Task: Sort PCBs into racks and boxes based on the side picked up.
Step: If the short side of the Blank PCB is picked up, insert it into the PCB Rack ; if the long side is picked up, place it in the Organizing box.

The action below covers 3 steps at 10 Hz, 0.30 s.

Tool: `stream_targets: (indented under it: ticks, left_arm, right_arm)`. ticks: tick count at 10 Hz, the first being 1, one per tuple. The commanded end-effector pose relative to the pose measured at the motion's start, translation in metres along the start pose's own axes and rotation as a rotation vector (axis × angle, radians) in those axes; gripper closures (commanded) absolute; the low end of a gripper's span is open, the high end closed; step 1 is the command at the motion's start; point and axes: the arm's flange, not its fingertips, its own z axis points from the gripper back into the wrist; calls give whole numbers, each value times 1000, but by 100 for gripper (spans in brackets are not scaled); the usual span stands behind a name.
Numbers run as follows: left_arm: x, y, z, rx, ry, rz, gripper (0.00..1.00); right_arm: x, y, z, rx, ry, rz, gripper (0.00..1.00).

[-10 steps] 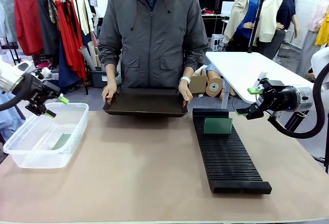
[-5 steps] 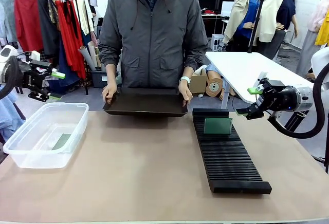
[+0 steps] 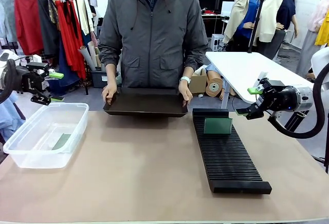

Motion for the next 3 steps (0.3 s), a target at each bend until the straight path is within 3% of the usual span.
stream_targets:
  ticks: [1, 3]
  left_arm:
    - [2, -3, 1, 29, -20, -4, 0]
    - [2, -3, 1, 29, -20, -4, 0]
  right_arm:
    - [0, 3, -1, 1, 2, -2, 0]
    - [0, 3, -1, 1, 2, -2, 0]
